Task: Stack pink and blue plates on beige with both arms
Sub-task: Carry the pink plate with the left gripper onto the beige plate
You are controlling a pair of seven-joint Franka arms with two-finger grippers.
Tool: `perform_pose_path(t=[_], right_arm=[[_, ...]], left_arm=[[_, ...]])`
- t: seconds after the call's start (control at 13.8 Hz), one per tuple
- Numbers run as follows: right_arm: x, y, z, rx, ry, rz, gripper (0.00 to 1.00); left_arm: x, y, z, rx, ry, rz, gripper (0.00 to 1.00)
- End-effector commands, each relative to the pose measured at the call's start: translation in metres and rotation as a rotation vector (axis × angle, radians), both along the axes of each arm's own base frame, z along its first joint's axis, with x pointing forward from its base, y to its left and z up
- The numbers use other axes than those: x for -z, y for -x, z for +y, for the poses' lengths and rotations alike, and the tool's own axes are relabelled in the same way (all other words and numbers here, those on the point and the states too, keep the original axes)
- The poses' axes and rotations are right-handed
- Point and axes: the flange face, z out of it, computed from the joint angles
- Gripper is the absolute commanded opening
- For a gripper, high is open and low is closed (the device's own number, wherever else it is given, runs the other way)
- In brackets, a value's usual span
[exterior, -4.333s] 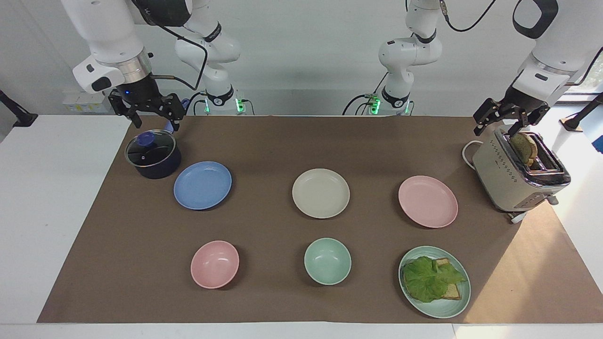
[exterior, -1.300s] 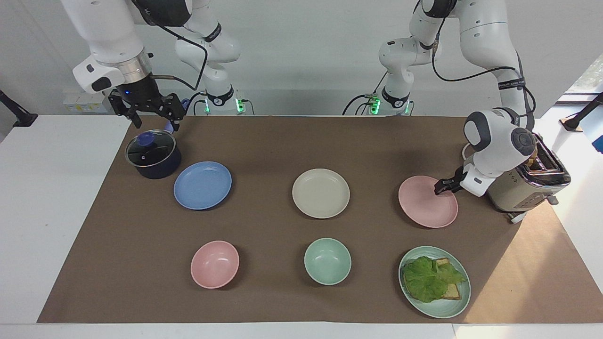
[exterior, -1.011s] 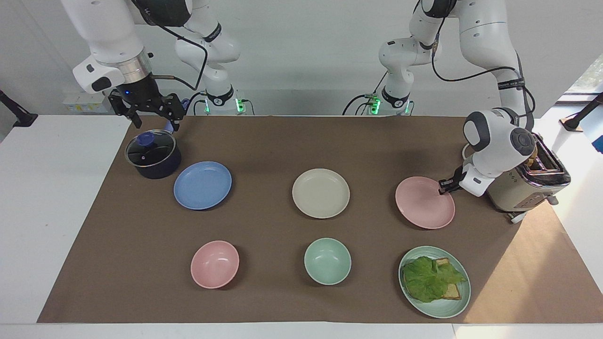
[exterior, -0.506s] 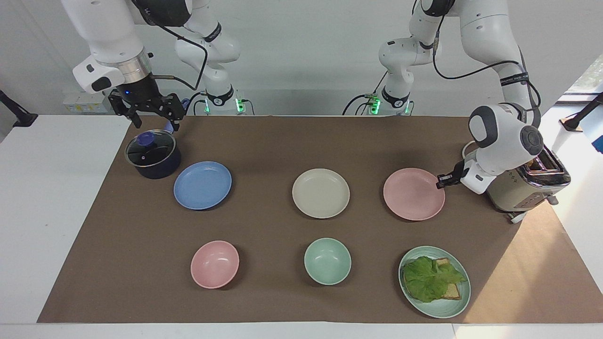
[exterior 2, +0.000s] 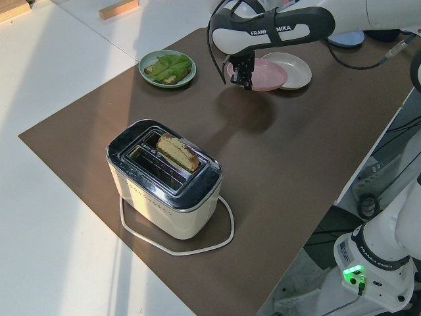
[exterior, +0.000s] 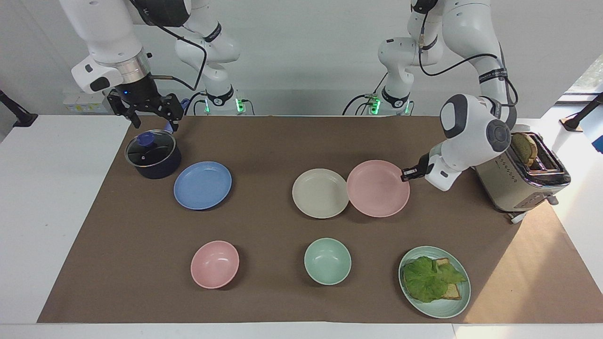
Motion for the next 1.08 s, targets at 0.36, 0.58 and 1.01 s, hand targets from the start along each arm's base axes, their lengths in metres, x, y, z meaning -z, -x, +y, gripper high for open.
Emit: perform_pose_path(t=[0.36,0.58,1.01], right_arm=[[-0.001,0.001,-0.004,0.001,-0.008,-0.006,1.00],[-0.001,0.001,-0.004,0.001,-0.008,-0.006,1.00],[0.000,0.002,-0.004,0.001,-0.008,-0.004,1.00]], left_arm=[[0.010,0.053,-0.125,0.054,-0.012,-0.092,0.00],[0.009,0.050,-0.126,0.033,0.011,-0.101,0.74],[0.008,0.020,-0.070,-0.005,-0.036,-0.128,1.00]])
